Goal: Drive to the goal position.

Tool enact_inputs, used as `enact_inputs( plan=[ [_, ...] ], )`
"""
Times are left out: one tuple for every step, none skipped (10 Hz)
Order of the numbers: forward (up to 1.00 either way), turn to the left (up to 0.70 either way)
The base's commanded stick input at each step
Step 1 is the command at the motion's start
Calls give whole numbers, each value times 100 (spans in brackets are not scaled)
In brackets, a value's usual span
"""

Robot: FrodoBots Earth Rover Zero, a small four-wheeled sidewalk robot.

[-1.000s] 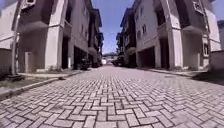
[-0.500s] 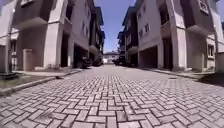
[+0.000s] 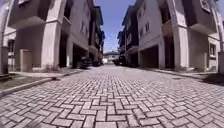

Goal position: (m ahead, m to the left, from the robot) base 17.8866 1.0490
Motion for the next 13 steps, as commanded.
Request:
enact_inputs(
  plan=[
    [50,0],
    [50,0],
    [50,0],
    [50,0],
    [50,0],
    [50,0],
    [50,0],
    [50,0],
    [50,0],
    [50,0],
    [50,0],
    [50,0],
    [50,0]
  ],
)
